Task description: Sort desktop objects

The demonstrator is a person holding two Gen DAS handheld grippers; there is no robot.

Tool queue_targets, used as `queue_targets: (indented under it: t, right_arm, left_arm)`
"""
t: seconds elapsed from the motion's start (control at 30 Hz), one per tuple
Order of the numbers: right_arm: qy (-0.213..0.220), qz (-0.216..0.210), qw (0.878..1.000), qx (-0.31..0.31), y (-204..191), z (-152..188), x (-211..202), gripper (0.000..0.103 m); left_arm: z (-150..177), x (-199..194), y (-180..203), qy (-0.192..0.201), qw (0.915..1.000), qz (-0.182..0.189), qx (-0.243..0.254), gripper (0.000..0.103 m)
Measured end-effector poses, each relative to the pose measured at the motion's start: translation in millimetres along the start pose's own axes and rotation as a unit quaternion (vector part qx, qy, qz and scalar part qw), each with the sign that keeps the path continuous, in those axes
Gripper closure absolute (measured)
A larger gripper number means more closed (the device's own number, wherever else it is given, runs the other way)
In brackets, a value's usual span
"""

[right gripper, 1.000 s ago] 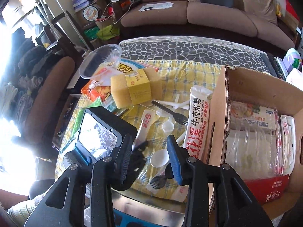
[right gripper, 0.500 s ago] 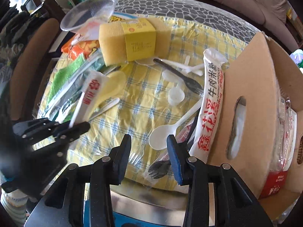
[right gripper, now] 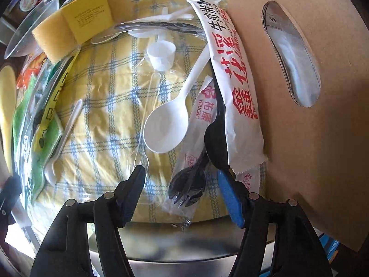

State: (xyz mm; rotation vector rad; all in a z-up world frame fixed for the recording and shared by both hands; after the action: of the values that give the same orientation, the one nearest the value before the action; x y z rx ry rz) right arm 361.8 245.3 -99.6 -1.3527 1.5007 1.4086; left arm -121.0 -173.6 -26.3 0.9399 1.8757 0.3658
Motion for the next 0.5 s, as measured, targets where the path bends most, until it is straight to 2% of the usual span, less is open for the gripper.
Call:
queue_targets:
  t: [0.03,0.1,0.2,0.27,0.37,0.43,0.47,0.5]
  right_arm:
    - [0.005,-0.004,1.0,0.002,-0.6,-0.6,-0.5,0.038]
    - [0.019,-0.022,1.0,-0.009,-7.4,-2.0,-5.5,0.073]
    - [0.037,-0.009,0.998,-0.045,-22.8,-8.0,-15.5,0.075]
    - [0.058,-0.038,0.996,-0.053,-36.2,-16.6,-31.9,0.076]
    - [0.087,-0.049,0.991,-0.087,-60.4,-28.3,-59.6,0.076]
    - [0.085,-0.06,0.989,-0.101,-69.8,-33.0,-71.8,0.075]
    - [0.077,-0.064,0.99,-0.097,-69.9,-34.6,-73.9,0.062]
    - [0.07,-0.061,0.992,-0.088,-68.9,-36.4,-74.5,0.04]
  left_arm:
    - [0.4,-0.6,-1.4,0.0,1.0,0.003,-0.002,0.097]
    - [2.1,-3.8,-3.7,0.003,0.9999,0.009,-0.008,0.097]
    - [1.2,-8.9,-5.6,0.01,0.9997,0.018,-0.015,0.097]
    - [0.0,-11.1,-5.2,0.015,0.9995,0.021,-0.017,0.097]
    - [-0.8,-10.1,-6.8,0.016,0.9994,0.022,-0.02,0.097]
    - [-0.2,-8.8,-7.8,0.014,0.9995,0.02,-0.021,0.097]
    - [-0.1,-7.7,-8.2,0.012,0.9995,0.02,-0.022,0.097]
    - [0.1,-7.0,-8.2,0.012,0.9995,0.019,-0.022,0.097]
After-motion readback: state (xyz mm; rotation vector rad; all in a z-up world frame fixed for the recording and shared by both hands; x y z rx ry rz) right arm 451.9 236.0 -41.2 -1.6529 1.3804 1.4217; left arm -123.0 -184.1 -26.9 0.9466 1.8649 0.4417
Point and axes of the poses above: each gripper's, at about its wrist camera, not at the fingertips, and x roughly the way its jaws point, y to its right, z to its underside, the point moved 5 cm from there along x, roughly the way its jaws point, and after that the axes turned 12 degrees about z, right-handed, at the moved point
